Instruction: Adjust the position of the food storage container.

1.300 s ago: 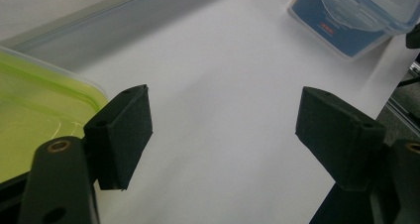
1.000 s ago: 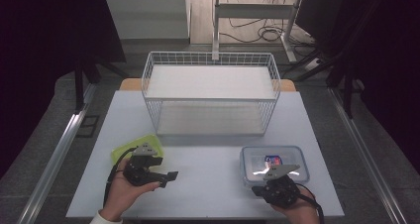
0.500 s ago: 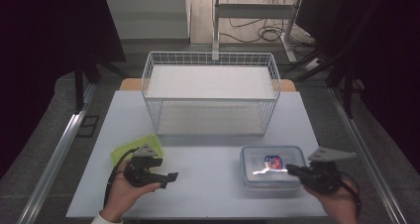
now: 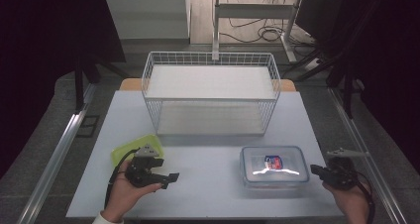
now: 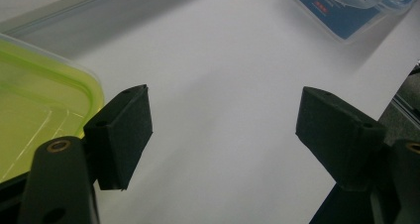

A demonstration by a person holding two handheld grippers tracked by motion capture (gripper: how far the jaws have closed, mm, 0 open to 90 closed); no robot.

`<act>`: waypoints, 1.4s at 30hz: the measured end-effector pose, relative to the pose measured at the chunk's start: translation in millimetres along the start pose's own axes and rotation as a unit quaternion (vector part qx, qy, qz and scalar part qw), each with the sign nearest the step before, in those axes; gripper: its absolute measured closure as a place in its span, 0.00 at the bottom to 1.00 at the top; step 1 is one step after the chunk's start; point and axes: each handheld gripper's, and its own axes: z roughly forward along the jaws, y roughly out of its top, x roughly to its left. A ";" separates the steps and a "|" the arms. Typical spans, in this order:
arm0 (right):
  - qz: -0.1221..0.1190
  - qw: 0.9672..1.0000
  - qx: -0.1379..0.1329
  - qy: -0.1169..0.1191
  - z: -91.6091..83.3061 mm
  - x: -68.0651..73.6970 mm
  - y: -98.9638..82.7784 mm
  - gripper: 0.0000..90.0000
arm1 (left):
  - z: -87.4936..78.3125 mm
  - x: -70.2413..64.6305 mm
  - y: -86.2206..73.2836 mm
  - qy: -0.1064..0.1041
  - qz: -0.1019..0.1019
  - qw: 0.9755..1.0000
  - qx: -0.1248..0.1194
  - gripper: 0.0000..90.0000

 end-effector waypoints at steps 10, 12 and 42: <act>-0.011 1.000 0.011 -0.003 4.0 8.9 1.3 1.00 | -4.7 2.8 0.2 0.001 -0.001 1.000 -0.006 0.24; -0.010 1.000 0.010 -0.004 4.1 9.3 1.1 1.00 | -4.6 3.1 0.4 0.001 -0.002 1.000 -0.007 0.25; -0.083 0.993 -0.010 0.085 54.7 108.2 35.3 1.00 | -6.0 7.7 0.3 0.005 -0.008 1.000 -0.008 0.24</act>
